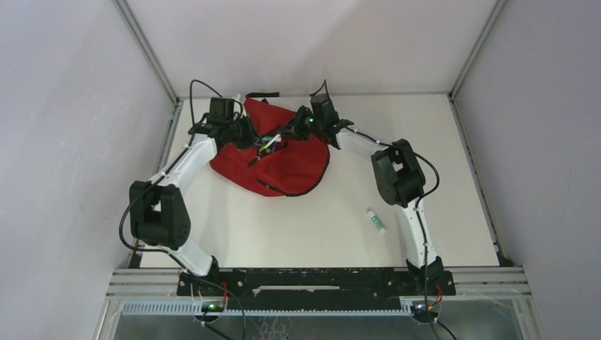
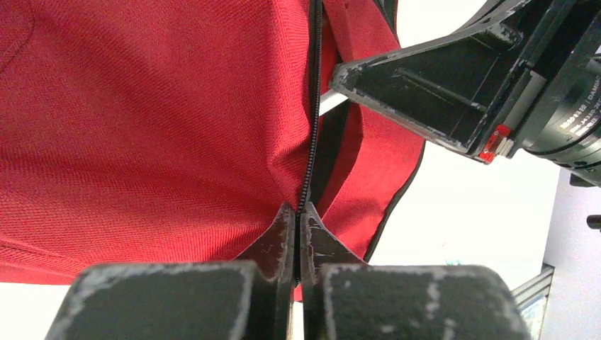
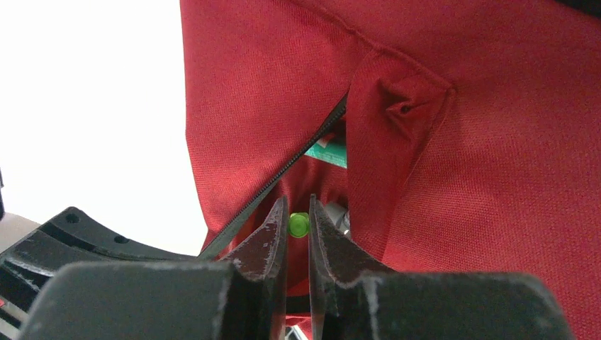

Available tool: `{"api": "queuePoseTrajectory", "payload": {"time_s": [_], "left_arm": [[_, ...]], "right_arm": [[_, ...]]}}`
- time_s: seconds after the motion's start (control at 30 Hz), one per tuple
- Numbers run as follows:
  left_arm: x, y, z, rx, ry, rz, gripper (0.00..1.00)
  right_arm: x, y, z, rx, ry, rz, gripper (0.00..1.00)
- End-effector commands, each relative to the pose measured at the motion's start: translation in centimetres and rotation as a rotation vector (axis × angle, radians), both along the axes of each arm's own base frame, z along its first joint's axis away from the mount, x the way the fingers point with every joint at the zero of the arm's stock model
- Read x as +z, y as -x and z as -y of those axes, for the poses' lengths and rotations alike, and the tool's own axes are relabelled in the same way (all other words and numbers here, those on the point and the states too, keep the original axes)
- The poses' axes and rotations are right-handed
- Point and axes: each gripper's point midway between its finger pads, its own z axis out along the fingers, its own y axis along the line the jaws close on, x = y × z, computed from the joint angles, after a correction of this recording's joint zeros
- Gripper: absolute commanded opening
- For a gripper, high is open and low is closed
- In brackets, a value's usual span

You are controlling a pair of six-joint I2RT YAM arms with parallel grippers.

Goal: Pack the student bag
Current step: Adjust the stationery in the student bag.

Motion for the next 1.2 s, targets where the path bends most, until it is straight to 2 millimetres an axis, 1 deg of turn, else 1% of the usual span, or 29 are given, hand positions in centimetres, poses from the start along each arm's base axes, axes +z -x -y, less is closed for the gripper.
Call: {"api": "queuePoseTrajectory", "payload": {"time_s": [0.0,0.07,0.13,0.17,0.27,0.43,0.53,0.6,0.73,0.8,0.87,0.97,1.03,1.1,1.17], "left_arm": [[2.9,0.7,1.0,-0.042,0.06,0.074,0.0],[3.2,0.6,1.0,-0.041,0.059,0.08,0.0],[3.3,0.6,1.1,-0.043,0.063,0.084,0.0],[3.5,0.6,1.1,-0.042,0.065,0.086,0.0],[3.7,0.6,1.1,-0.042,0.069,0.091,0.0],[3.9,0.6,1.1,-0.042,0.068,0.096,0.0],[4.1,0.5,1.1,-0.039,0.067,0.1,0.0],[4.3,0.5,1.2,-0.041,0.071,0.102,0.0],[4.4,0.4,1.1,-0.039,0.068,0.105,0.0],[4.4,0.3,1.1,-0.038,0.067,0.106,0.0],[4.5,0.2,1.1,-0.036,0.067,0.108,0.0],[5.2,-0.1,1.4,-0.047,0.075,0.124,0.0],[6.3,-0.7,1.8,-0.071,0.088,0.147,0.0],[7.2,-1.1,2.7,-0.117,0.116,0.164,0.0],[7.8,-1.6,3.7,-0.16,0.142,0.169,0.0]], "right_arm": [[5.0,0.8,-3.0,0.042,-0.071,0.082,0.09],[4.4,1.3,-4.0,0.069,-0.027,0.067,0.1],[3.8,1.7,-4.6,0.086,0.014,0.066,0.16],[3.5,1.8,-4.6,0.085,0.036,0.067,0.21],[3.2,2.0,-3.8,0.068,0.112,0.086,0.44],[3.5,1.9,-1.5,0.036,0.239,0.13,0.6],[3.8,2.0,0.1,0.012,0.322,0.156,0.65],[4.4,2.0,1.2,-0.005,0.377,0.185,0.68],[6.5,2.0,3.2,-0.042,0.44,0.245,0.71],[8.0,2.3,3.8,-0.047,0.442,0.275,0.73],[9.1,2.5,4.3,-0.046,0.439,0.292,0.74],[10.5,2.9,6.0,-0.076,0.455,0.323,0.73],[10.9,3.3,8.0,-0.11,0.471,0.342,0.71],[10.4,3.8,10.4,-0.148,0.49,0.34,0.67],[8.7,4.5,13.3,-0.175,0.518,0.308,0.63]]}}
